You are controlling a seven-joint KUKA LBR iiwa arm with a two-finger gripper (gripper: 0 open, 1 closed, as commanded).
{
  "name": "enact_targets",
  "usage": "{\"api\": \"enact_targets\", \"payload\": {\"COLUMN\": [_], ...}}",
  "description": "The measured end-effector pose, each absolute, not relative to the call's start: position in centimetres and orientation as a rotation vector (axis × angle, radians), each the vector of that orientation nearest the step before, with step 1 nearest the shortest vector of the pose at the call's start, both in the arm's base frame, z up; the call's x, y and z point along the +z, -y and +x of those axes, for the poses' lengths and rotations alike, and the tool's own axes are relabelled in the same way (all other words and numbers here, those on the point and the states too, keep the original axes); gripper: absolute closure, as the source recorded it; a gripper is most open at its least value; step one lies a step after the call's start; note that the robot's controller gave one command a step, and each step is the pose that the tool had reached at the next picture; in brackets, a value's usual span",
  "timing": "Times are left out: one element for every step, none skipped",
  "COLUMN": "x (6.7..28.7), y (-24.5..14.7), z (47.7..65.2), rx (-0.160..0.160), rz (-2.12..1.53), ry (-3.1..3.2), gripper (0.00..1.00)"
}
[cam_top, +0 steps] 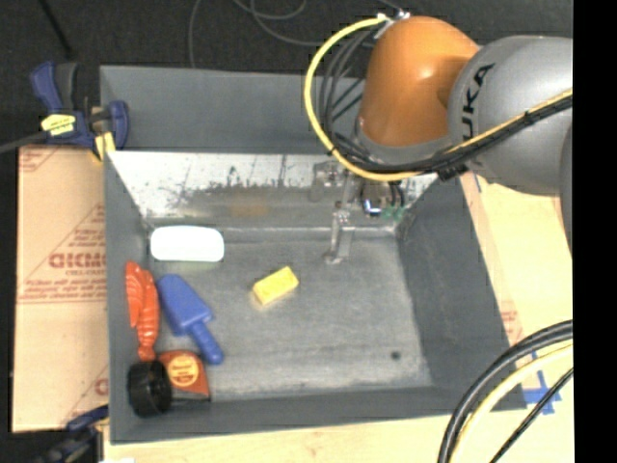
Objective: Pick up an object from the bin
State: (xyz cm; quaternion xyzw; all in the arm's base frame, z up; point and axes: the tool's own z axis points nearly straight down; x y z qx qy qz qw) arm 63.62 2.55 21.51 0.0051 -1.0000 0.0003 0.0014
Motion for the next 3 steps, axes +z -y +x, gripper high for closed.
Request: {"api": "enact_targets", "payload": {"x": [22.0, 16.3, 14.9], "y": [-2.6, -4.3, -6.2], "z": [63.7, 62.9, 62.5], "rx": [0.000, 0.002, 0.001], "rz": [0.015, 0.136, 0.576], "ry": [3.146, 3.146, 3.089], "gripper": [0.00, 0.00, 0.00]}}
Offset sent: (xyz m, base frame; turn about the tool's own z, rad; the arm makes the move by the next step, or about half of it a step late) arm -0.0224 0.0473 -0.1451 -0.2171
